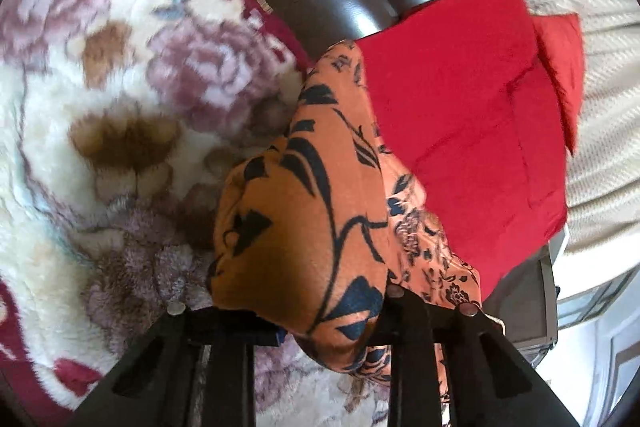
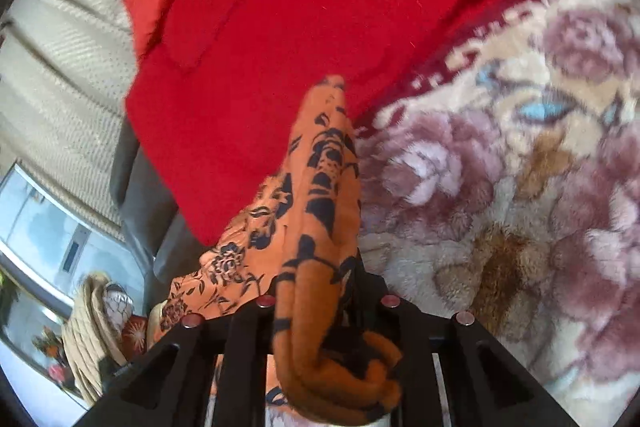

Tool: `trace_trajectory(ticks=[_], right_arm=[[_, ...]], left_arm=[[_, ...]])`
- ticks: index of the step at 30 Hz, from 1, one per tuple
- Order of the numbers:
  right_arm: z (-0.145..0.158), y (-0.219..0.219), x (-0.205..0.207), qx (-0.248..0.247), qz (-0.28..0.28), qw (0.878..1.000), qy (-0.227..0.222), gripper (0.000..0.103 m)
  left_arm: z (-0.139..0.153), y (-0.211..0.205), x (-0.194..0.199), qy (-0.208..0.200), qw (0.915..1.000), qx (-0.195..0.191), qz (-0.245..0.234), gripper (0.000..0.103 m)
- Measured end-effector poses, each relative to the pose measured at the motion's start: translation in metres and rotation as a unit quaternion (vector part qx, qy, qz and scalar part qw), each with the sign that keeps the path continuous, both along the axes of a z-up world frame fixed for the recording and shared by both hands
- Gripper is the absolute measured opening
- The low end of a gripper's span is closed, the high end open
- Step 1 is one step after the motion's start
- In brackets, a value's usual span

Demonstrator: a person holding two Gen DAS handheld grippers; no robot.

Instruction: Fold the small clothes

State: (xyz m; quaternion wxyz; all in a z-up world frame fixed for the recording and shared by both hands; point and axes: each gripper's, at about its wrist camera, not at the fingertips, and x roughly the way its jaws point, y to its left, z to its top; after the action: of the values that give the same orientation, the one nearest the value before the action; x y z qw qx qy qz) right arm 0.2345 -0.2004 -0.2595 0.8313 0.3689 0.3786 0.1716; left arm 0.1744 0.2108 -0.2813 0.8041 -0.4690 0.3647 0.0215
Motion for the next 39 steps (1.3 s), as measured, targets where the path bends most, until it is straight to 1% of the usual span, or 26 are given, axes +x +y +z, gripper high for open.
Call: trace_trajectory(ticks=[2,5,7,9,12,14,15,16,17,18,20,22,24,25,26,27,28,31,32,33,36,37,38,39], right_arm=[[0.011,-0.001,-0.017,-0.006,0.008,1.0,-0.014,0.018],[0.023,-0.002,-0.044,-0.004,0.018,1.0,-0.021,0.018],[0.031,-0.005,-0.07,-0.004,0.027,0.999,-0.022,0.018],[0.031,-0.011,-0.091,-0.001,0.032,0.999,-0.018,0.018],[0.019,-0.015,-0.118,-0.002,0.047,0.999,0.005,0.018],[-0.001,-0.013,-0.127,-0.011,0.064,0.997,0.041,0.018],[-0.007,-0.013,-0.128,-0.012,0.067,0.996,0.055,0.019],[-0.014,-0.015,-0.128,-0.007,0.065,0.995,0.071,0.022],[-0.017,-0.018,-0.127,0.009,0.061,0.995,0.082,0.022],[-0.016,-0.021,-0.125,0.023,0.058,0.994,0.093,0.025],[-0.007,-0.027,-0.123,0.02,0.053,0.993,0.101,0.027],[0.008,-0.039,-0.124,-0.003,0.033,0.996,0.082,0.027],[0.025,-0.06,-0.128,-0.017,-0.005,0.998,0.056,0.027],[0.034,-0.069,-0.128,-0.023,-0.022,0.999,0.04,0.027],[0.041,-0.072,-0.127,-0.027,-0.024,0.999,0.027,0.027],[0.049,-0.073,-0.124,-0.027,-0.02,0.999,0.013,0.027],[0.056,-0.07,-0.12,-0.023,-0.012,1.0,0.002,0.027],[0.071,-0.048,-0.103,-0.034,0.02,0.999,-0.008,0.027],[0.074,-0.037,-0.097,-0.04,0.033,0.999,-0.007,0.027],[0.074,-0.03,-0.091,-0.044,0.039,0.998,-0.006,0.027],[0.073,0.001,-0.065,-0.065,0.058,0.996,0.003,0.027],[0.07,0.008,-0.056,-0.068,0.062,0.996,0.008,0.027],[0.065,0.01,-0.05,-0.066,0.063,0.996,0.013,0.027],[0.058,0.015,-0.041,-0.063,0.062,0.996,0.026,0.027]], left_arm=[[0.01,0.003,-0.009,-0.006,0.9999,0.01,-0.004,0.025],[0.025,0.008,-0.031,-0.012,0.9996,0.023,-0.013,0.025],[0.033,0.013,-0.051,-0.01,0.9993,0.03,-0.021,0.025],[0.035,0.014,-0.071,-0.008,0.9989,0.034,-0.03,0.025],[0.023,0.016,-0.1,0.007,0.9982,0.042,-0.041,0.026],[0.004,0.019,-0.11,0.031,0.9975,0.04,-0.05,0.034],[-0.006,0.022,-0.112,0.05,0.997,0.036,-0.047,0.036],[-0.011,0.024,-0.115,0.061,0.9969,0.027,-0.042,0.037],[-0.015,0.027,-0.118,0.067,0.9971,0.012,-0.034,0.039],[-0.013,0.028,-0.121,0.067,0.9973,0.007,-0.029,0.04],[0.001,0.03,-0.129,0.064,0.9974,0.022,-0.025,0.041],[0.019,0.031,-0.14,0.051,0.9971,0.052,-0.02,0.041],[0.038,0.028,-0.147,0.04,0.9956,0.083,-0.013,0.041],[0.045,0.024,-0.148,0.034,0.994,0.103,-0.012,0.042],[0.052,0.019,-0.144,0.028,0.9917,0.125,-0.012,0.044],[0.062,0.009,-0.141,0.021,0.9881,0.151,-0.018,0.045],[0.067,0.003,-0.14,0.013,0.9857,0.166,-0.021,0.045],[0.094,-0.018,-0.14,-0.03,0.9752,0.219,-0.011,0.045],[0.102,-0.022,-0.142,-0.042,0.9708,0.236,-0.007,0.045],[0.112,-0.028,-0.145,-0.052,0.9641,0.261,0.0,0.045],[0.137,-0.029,-0.16,-0.087,0.9478,0.306,0.026,0.045],[0.144,-0.03,-0.162,-0.095,0.9443,0.314,0.028,0.051],[0.148,-0.032,-0.161,-0.101,0.9409,0.323,0.022,0.062],[0.151,-0.034,-0.159,-0.102,0.9382,0.331,0.008,0.064]])
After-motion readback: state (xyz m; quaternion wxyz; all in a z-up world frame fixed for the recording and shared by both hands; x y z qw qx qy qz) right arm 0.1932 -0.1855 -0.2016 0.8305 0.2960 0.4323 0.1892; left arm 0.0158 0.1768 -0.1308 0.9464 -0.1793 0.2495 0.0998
